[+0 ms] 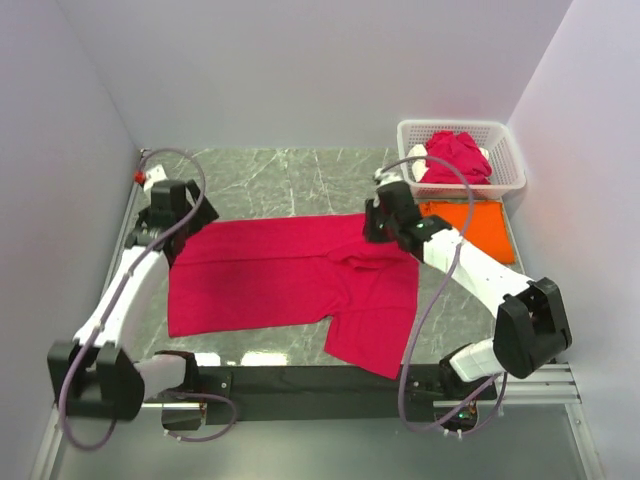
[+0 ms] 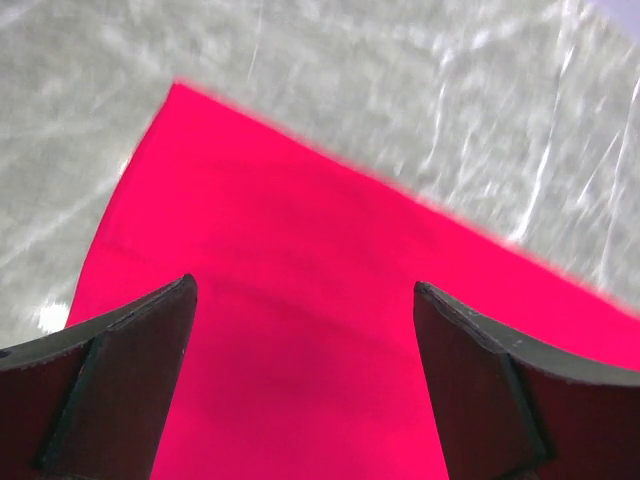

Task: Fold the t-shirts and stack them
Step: Fold the tshirt

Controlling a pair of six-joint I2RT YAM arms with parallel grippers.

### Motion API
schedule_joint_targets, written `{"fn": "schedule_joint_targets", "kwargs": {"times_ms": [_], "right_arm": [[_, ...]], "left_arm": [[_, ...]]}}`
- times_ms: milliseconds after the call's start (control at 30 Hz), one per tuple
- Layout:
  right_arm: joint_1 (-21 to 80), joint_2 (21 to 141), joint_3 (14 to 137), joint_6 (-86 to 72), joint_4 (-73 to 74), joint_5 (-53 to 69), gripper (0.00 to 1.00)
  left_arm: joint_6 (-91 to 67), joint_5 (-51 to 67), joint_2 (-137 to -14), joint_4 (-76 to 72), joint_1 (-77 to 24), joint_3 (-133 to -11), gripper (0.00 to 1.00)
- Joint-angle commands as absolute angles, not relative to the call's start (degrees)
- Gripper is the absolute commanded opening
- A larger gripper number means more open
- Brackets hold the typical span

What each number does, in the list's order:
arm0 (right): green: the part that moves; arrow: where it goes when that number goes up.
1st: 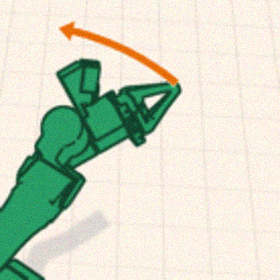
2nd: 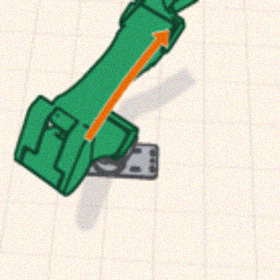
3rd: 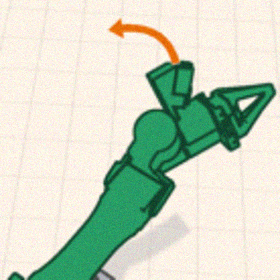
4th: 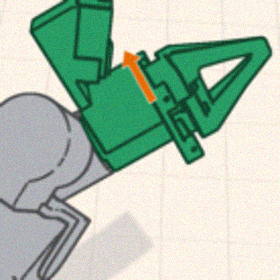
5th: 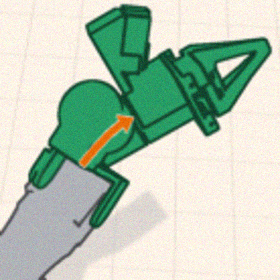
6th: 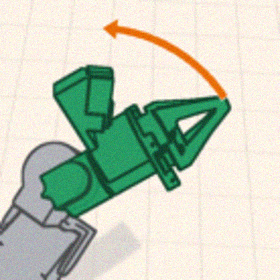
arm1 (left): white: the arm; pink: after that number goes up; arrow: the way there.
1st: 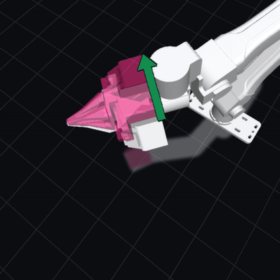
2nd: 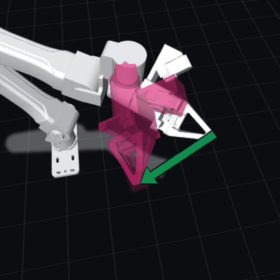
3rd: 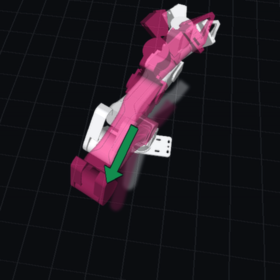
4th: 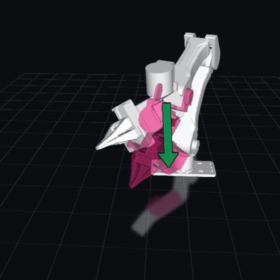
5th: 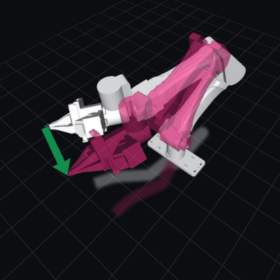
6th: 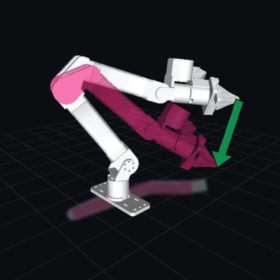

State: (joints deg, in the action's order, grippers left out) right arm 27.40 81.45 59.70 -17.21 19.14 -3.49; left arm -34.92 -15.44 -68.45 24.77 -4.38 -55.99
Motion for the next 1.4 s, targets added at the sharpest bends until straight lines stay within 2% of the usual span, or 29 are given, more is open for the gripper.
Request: {"fn": "schedule_joint_targets", "kwargs": {"times_ms": [0,267,500,1033,1167,1300,1367], "right_arm": [[31.89,81.21,57.22,-13.28,22.93,-3.26,0.31],[37.53,88.24,57.57,-13.97,24.43,-5.53,0.31],[38.76,91.05,57.83,-14.24,24.08,-13.27,0.42],[40.52,100.02,63.54,-8.09,25.58,-24.6,0.42],[40.52,100.98,64.42,-7.38,25.49,-26.18,0.31],[40.52,101.34,66.97,-4.5,26.98,-28.03,0.14],[40.52,101.6,69.43,-2.65,27.59,-29.0,0.1]], "left_arm": [[-32.61,-16.61,-62.61,26.63,-6.15,-49.23,0.95],[-30.06,-15.47,-54.84,23.04,-6.77,-40.08,0.93],[-29.71,-15.91,-56.25,22.06,-6.77,-41.22,0.93],[-29.53,-16.7,-55.02,21.8,-6.77,-40.87,0.92],[-29.44,-16.61,-55.46,21.88,-6.77,-40.87,0.92],[-29.44,-16.44,-55.46,21.8,-6.77,-40.87,0.92],[-29.36,-16.35,-55.46,21.71,-6.77,-40.87,0.92]]}}
